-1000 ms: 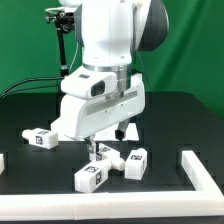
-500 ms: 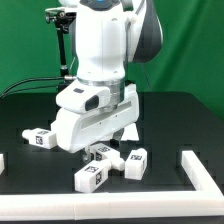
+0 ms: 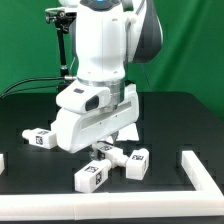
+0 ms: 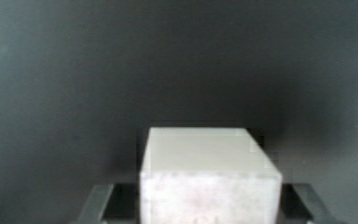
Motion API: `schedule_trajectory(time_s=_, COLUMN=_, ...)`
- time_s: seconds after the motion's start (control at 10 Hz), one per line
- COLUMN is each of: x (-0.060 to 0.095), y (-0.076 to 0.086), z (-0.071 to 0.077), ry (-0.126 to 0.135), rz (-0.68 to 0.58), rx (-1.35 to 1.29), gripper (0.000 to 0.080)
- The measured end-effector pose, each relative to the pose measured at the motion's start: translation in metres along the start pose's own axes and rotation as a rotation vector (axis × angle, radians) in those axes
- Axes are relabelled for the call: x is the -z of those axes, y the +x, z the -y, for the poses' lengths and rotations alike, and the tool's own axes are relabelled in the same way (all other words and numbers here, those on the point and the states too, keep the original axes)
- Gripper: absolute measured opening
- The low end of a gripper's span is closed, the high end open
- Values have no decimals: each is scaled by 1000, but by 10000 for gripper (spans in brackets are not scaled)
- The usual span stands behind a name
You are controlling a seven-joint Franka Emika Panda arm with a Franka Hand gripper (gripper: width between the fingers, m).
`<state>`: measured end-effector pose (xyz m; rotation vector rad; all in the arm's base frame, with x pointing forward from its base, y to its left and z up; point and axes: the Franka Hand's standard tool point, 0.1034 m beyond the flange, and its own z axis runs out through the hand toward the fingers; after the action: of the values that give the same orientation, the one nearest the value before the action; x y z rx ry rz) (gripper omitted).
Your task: Assemble one leg
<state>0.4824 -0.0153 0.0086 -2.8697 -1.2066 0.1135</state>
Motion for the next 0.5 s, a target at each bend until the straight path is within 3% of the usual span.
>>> schedule_trajectory(time_s=0.2, x=0, y=-7, z=-3, ry=-5, rz=1, rx=-13, gripper=284)
schedule_trajectory(time_s=0.3, x=1, y=-21, z=-9, ry=-12, rz=6, rx=-35, gripper=284)
schedule_trajectory(time_s=0.5, x=4, y=-50, z=-41, ry=-33, rz=21, rx=-32, gripper=284)
